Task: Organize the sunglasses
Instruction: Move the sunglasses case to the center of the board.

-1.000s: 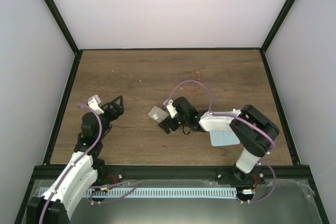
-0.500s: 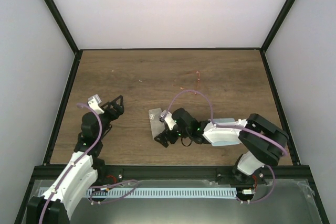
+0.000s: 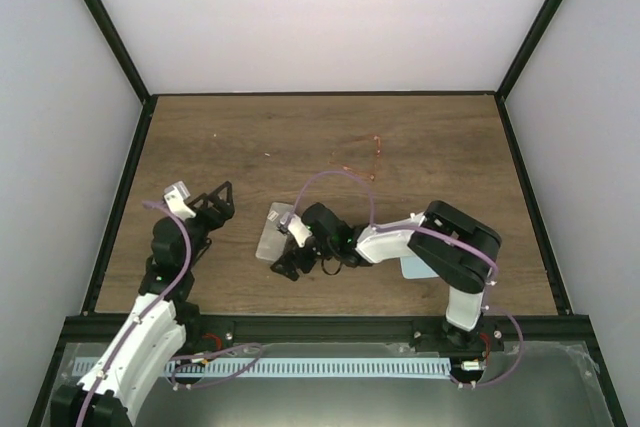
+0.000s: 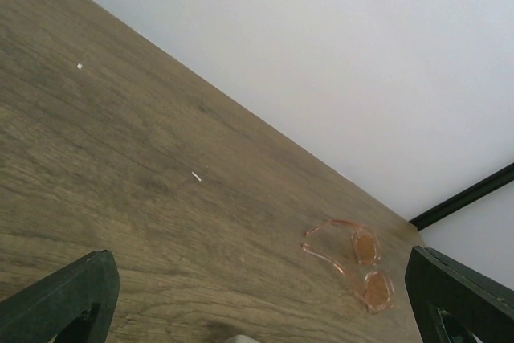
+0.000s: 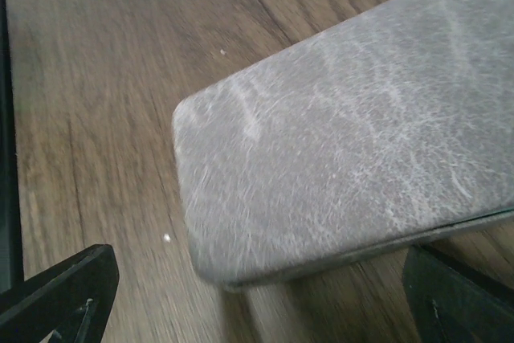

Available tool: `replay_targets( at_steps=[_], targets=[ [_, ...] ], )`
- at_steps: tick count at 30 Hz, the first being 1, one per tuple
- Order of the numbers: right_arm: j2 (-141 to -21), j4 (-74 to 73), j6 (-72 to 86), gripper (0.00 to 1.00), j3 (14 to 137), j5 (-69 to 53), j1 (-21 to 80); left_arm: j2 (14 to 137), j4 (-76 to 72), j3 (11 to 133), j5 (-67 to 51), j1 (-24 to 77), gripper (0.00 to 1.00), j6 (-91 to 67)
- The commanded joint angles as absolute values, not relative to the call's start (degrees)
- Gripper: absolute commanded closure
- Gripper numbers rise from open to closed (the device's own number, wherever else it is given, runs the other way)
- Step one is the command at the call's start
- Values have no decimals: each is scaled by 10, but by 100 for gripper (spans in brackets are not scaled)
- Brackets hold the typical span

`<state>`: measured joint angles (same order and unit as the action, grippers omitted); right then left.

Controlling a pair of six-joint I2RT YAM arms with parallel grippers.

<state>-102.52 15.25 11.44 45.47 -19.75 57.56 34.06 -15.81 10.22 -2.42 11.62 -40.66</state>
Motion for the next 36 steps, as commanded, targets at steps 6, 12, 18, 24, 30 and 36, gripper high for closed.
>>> replay_targets(
  at_steps=[6,12,18,24,30,36],
  targets=[
    [-1066,156,112,0,527,-208,588,336,-151,89,30,118,0,-385],
    [-931,202,141,0,429,-101,588,485,-220,101,6,119,2,-376],
    [-802,192,166,2,354,26,586,641,-237,169,33,153,15,-334],
    [-680,186,167,5,287,51,585,806,-217,261,24,173,27,-304],
    [-585,156,169,3,252,72,581,924,-206,335,-24,218,26,-276],
    [-549,147,174,3,237,84,579,935,-220,346,-58,248,26,-278]
  ],
)
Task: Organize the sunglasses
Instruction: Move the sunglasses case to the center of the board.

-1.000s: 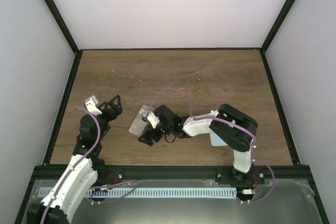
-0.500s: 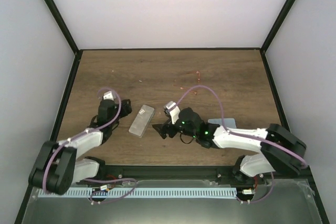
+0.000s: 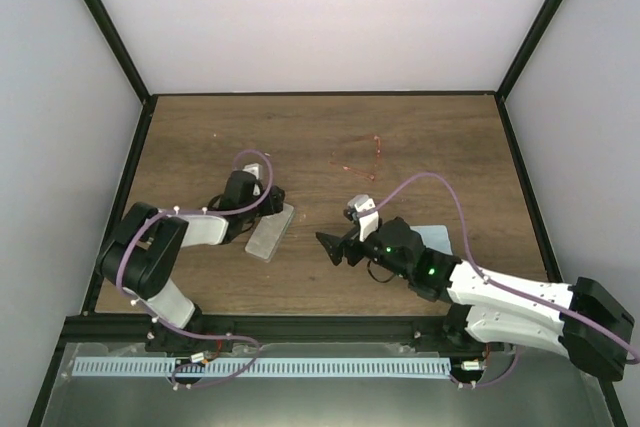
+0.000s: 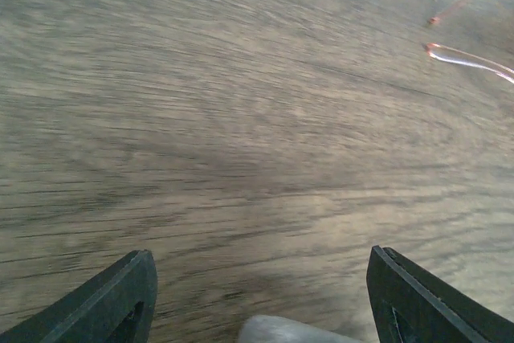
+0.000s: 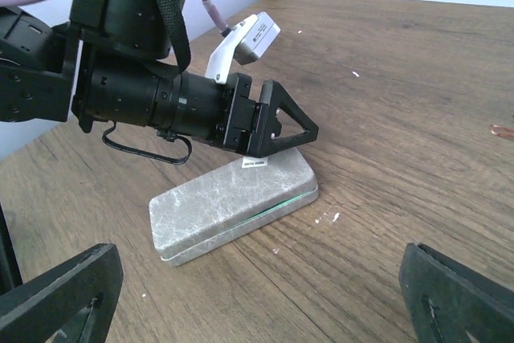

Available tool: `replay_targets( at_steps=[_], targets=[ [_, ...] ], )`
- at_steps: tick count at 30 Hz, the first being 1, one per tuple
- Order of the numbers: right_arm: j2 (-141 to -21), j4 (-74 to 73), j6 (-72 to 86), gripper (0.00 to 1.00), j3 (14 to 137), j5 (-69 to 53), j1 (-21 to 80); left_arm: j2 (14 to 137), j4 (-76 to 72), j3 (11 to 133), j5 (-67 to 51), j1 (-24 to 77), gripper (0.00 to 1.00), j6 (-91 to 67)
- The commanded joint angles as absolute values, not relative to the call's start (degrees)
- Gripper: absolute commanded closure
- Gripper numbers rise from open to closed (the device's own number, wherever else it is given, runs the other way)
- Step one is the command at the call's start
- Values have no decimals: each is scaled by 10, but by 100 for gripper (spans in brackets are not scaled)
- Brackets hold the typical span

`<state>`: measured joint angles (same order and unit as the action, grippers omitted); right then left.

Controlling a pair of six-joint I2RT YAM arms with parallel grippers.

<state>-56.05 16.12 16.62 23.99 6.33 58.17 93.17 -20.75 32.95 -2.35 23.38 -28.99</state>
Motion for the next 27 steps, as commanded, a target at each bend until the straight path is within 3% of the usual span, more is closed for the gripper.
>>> replay_targets(
  at_steps=[1,12,20,24,27],
  targets=[
    [-551,144,175,2,239,84,579,940,-220,349,-65,254,26,-278],
    [-580,137,179,1,250,89,578,992,-238,390,-160,319,25,-289],
    [-571,139,196,1,238,117,578,966,-240,375,-209,347,17,-294],
    [-574,142,200,1,234,123,578,911,-238,349,-151,351,9,-302],
    [-587,147,205,1,234,139,576,795,-245,293,-51,351,7,-324]
  ],
)
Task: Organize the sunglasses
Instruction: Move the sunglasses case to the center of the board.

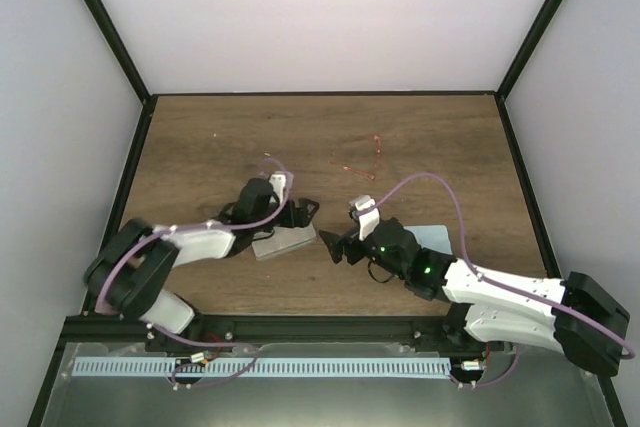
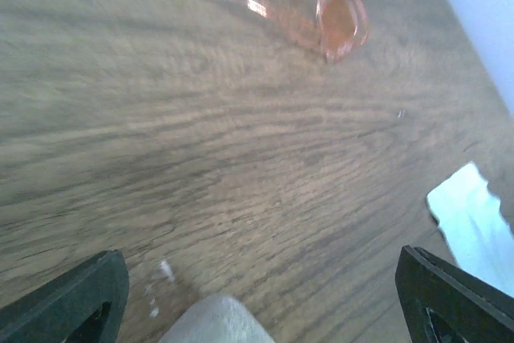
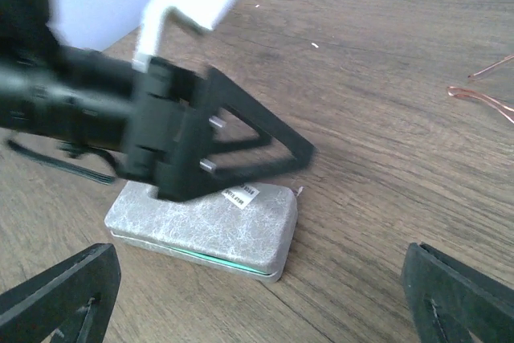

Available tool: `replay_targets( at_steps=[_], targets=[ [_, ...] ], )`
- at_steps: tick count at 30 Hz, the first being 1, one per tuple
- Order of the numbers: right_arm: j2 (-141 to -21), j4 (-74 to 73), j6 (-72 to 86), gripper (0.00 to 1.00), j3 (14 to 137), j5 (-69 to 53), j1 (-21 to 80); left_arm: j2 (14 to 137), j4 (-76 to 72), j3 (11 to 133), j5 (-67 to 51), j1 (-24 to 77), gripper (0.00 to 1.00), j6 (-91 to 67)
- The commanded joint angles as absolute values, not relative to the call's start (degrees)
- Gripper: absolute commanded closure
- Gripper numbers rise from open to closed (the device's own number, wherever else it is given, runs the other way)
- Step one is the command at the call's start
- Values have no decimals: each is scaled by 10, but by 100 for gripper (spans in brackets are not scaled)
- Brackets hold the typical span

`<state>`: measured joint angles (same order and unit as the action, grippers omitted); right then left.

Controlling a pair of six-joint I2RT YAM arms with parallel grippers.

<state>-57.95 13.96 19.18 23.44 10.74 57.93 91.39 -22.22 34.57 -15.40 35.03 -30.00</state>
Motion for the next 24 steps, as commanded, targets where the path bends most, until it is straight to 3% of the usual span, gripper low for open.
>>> replay_targets(
  at_steps=[1,3,7,15,24],
  targets=[
    [-594,150,208,1,234,143,574,753,-243,273,-21,352,8,-329],
    [-614,159,223,1,236,145,558,677,-210,248,34,356,20,-338],
    [-673,191,256,4,249,79,479,615,-115,243,126,379,33,-368],
    [-869,230,251,5,335,27,418,637,13,194,362,503,34,-542],
    [-1001,225,231,5,453,-16,412,517,120,150,466,671,33,-701]
  ],
)
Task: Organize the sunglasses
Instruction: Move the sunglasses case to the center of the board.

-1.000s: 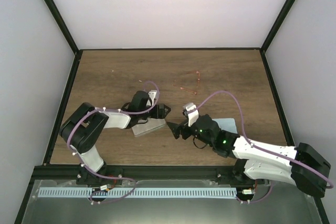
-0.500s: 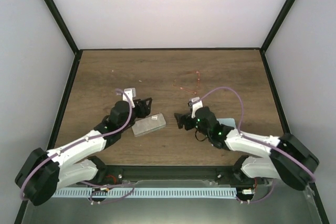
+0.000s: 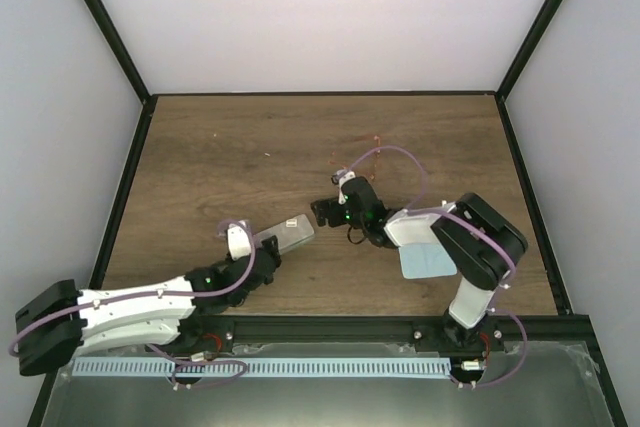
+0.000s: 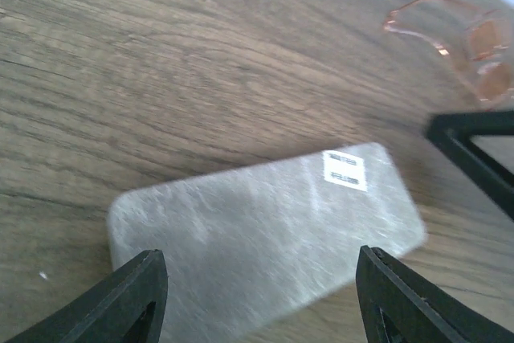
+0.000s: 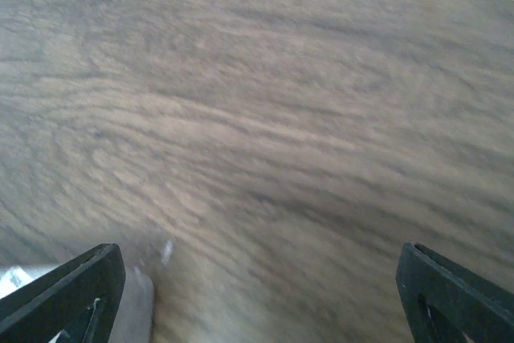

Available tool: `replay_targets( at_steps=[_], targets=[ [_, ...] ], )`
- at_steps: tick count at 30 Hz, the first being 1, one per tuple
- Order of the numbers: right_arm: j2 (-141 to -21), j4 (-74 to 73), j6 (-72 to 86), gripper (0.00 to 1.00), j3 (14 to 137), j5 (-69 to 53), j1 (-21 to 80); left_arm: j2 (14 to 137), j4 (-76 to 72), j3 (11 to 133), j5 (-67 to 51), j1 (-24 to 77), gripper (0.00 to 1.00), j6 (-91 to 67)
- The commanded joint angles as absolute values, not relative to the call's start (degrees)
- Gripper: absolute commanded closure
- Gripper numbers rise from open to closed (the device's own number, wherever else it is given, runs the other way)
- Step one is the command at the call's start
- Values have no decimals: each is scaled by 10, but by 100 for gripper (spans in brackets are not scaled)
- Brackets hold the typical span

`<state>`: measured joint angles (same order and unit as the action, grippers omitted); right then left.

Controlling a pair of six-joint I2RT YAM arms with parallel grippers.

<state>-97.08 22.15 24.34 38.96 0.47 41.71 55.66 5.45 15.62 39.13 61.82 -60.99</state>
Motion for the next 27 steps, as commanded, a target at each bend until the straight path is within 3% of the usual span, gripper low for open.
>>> replay_targets(
  at_steps=[1,14,18,23,27],
  targets=[
    [-1014,214,228,4,471,-15,412,514,123,147,465,684,33,-708],
    [-1141,188,224,5,609,-78,411,726,219,214,518,876,29,-919],
    [-1163,180,229,5,624,-101,411,781,289,251,541,877,27,-963],
    [-1153,203,238,5,586,-108,411,765,341,244,576,860,26,-994],
    [-1147,229,244,5,561,-142,413,740,304,209,579,798,26,-962]
  ],
)
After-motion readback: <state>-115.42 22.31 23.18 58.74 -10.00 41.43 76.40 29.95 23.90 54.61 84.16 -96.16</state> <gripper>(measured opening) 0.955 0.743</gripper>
